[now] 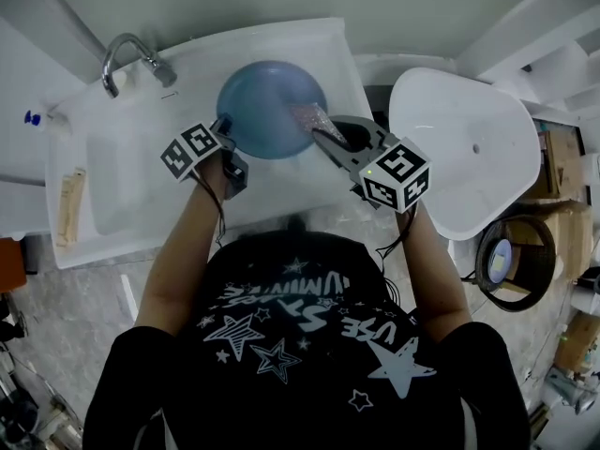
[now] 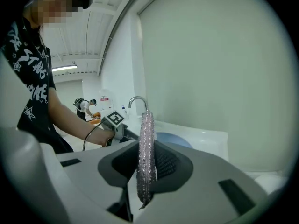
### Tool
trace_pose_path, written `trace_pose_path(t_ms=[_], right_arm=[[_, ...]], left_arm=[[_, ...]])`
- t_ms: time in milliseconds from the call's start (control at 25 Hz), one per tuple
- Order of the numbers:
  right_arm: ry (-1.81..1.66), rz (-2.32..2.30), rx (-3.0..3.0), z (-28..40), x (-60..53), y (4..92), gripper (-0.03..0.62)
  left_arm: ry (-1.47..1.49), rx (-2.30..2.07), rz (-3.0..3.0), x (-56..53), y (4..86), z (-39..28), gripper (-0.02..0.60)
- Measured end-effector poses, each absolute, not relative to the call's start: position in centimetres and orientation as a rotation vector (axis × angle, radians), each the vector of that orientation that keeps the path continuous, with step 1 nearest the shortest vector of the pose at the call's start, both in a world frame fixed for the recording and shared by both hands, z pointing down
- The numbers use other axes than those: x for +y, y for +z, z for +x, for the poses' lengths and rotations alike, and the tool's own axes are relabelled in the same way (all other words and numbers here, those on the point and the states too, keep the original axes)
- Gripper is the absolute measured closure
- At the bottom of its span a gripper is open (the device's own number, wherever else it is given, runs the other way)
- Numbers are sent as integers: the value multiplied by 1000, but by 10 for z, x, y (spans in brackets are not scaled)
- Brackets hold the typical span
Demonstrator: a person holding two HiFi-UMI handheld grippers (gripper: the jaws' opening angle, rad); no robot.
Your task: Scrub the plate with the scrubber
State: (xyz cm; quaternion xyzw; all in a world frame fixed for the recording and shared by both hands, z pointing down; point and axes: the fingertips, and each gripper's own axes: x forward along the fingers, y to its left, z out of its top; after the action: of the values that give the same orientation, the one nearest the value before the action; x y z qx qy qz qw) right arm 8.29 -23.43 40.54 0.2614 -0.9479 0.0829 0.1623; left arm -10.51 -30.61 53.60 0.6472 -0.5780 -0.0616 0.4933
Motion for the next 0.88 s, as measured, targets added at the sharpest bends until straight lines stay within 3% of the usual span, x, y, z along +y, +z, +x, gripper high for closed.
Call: trace_pose_path(t_ms=[880], right_arm=[[253,606,-2746,95,-277,428,514]], left_arm=[[4,-1336,1576,-293,579,-16,552]])
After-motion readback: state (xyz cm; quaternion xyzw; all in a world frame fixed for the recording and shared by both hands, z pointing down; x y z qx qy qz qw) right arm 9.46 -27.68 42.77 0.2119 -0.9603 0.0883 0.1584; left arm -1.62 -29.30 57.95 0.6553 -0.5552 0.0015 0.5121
